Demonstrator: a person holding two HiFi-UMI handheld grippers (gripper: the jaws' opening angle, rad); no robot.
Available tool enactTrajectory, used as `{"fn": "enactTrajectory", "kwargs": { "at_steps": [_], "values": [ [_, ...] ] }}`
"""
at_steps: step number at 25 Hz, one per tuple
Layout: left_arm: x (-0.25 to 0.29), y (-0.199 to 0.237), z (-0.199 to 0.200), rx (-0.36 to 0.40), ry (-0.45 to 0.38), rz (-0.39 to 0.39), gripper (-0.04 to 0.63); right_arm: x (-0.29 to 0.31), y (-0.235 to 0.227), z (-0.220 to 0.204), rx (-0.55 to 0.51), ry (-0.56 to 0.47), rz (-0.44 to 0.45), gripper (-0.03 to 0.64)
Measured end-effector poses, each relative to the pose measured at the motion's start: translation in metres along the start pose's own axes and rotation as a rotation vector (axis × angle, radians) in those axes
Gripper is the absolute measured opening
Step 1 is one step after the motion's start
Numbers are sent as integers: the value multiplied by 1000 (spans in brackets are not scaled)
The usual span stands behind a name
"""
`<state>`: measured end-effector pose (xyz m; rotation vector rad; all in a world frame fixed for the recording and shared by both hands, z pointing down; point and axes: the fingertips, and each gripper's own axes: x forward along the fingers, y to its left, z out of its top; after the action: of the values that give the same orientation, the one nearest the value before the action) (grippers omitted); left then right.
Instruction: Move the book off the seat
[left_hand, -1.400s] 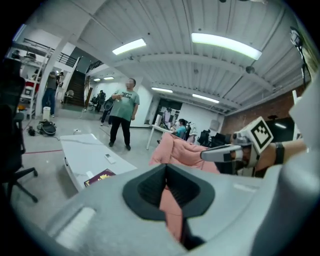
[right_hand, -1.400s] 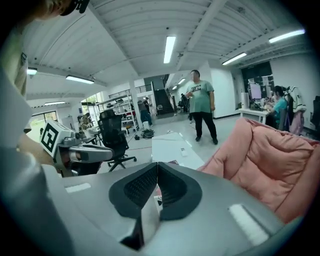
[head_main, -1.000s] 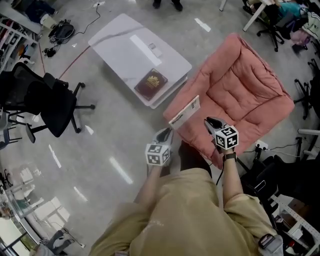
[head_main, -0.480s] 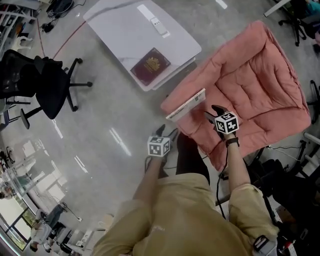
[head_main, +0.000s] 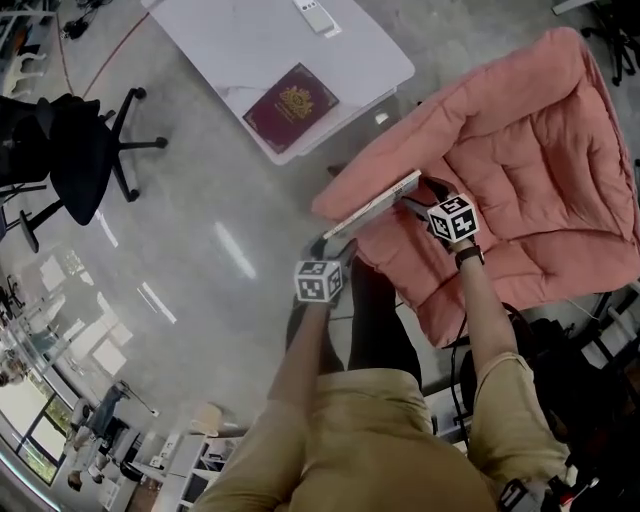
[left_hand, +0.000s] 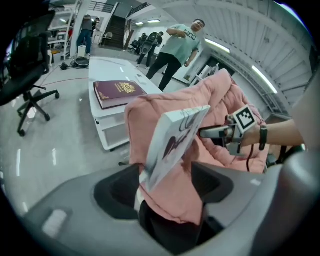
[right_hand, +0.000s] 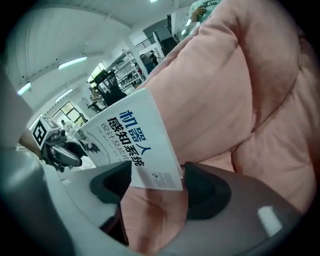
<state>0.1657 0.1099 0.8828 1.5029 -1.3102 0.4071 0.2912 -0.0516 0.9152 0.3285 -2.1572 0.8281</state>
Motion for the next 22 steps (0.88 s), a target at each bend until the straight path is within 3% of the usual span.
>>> {"fn": "enactTrajectory", "kwargs": {
  "at_steps": [6, 11, 13, 18, 22],
  "values": [
    [17, 4, 2, 5, -15, -5, 312, 20, -6, 12, -83, 4, 61, 345],
    [20, 18, 5, 21, -39, 42, 178, 25, -2, 11, -85, -6, 127, 304],
    [19, 19, 4, 23, -33, 37, 156, 27, 0, 10, -75, -16, 141, 291],
    [16, 18, 2, 53, -2, 14, 123, 24, -1, 11, -95, -23, 123, 260],
    [8, 16, 2, 81, 13, 5, 109, 15, -3, 6, -135, -5, 75, 167]
  ]
}}
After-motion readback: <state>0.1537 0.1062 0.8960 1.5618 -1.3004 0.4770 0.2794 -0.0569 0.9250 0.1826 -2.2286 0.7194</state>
